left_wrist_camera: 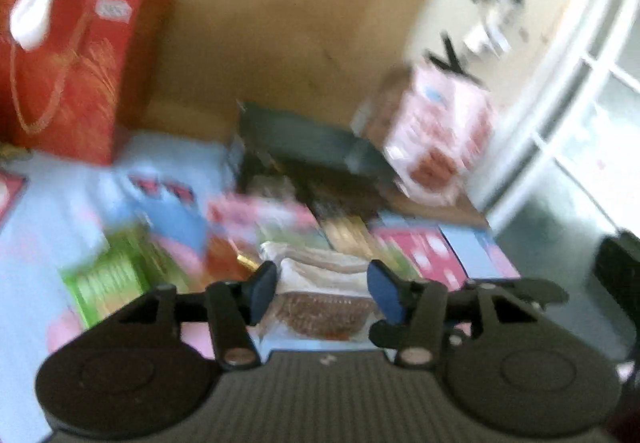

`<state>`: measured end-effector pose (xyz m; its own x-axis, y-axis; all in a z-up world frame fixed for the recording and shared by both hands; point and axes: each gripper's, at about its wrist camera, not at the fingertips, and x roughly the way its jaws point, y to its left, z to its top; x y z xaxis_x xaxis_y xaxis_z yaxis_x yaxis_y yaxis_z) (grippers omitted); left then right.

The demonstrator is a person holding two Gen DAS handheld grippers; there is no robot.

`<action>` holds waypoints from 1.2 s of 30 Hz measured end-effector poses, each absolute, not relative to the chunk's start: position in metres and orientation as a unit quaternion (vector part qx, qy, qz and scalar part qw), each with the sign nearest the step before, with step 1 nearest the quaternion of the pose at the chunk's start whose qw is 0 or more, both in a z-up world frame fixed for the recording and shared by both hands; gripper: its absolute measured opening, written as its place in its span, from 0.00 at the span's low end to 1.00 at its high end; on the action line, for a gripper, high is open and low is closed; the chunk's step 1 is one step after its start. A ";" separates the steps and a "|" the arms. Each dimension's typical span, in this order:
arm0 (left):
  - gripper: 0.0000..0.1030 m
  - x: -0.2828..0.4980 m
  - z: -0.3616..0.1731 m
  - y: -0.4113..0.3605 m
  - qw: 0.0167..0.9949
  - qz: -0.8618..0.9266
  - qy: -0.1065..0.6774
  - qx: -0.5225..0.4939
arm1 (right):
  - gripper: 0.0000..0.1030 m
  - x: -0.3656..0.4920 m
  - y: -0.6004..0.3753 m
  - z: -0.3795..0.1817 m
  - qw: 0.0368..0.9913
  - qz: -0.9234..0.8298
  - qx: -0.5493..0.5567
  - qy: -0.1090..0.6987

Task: Organize snacks
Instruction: 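Carry the wafer packet into the black box and open the left gripper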

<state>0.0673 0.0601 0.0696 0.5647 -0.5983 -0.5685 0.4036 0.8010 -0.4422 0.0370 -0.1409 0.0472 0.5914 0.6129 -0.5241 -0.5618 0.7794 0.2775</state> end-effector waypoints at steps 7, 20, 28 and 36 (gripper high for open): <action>0.53 0.022 0.027 0.009 0.863 -0.304 0.394 -0.084 | 0.23 -0.012 -0.160 0.008 0.893 0.283 0.041 0.348; 0.47 0.029 0.014 0.004 0.847 -0.297 0.434 -0.071 | 0.62 -0.014 -0.170 -0.021 0.898 0.286 -0.018 0.333; 0.45 0.050 0.074 -0.005 0.870 -0.314 0.377 -0.053 | 0.40 0.012 -0.183 0.031 0.915 0.310 0.004 0.259; 0.59 0.187 0.112 -0.035 0.915 -0.255 0.308 -0.045 | 0.40 0.137 -0.157 0.052 0.951 0.233 -0.126 0.162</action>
